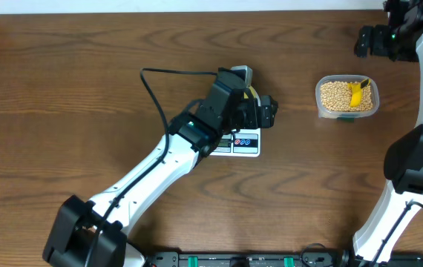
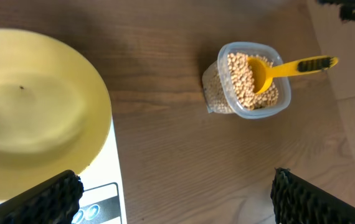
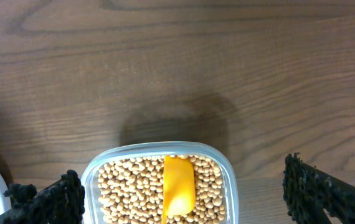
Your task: Scoop item into bowl and weigh 50g on scale
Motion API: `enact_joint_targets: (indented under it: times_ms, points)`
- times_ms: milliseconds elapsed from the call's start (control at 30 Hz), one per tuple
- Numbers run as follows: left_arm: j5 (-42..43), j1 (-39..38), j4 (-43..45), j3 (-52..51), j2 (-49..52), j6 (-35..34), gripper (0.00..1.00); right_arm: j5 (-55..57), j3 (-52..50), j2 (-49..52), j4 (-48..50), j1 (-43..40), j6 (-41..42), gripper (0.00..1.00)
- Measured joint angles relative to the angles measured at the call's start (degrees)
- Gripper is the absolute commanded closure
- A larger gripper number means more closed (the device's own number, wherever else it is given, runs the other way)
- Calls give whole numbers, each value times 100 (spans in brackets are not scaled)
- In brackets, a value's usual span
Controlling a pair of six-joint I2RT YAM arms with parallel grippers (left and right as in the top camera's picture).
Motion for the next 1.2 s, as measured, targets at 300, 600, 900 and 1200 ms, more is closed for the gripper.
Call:
enact_joint_targets:
  times_ms: [300,600,900,1200]
  points:
    - [0,-4,-63,0,127,-28,3,0,0,0,0,0,0,1]
    - [0,-4,-72,0,127,-133,2,0,0,0,0,0,0,1]
    - [0,-4,-72,0,127,-136,2,0,0,0,0,0,0,1]
    - [31,-4,-166,0,127,-243,2,0,0,0,0,0,0,1]
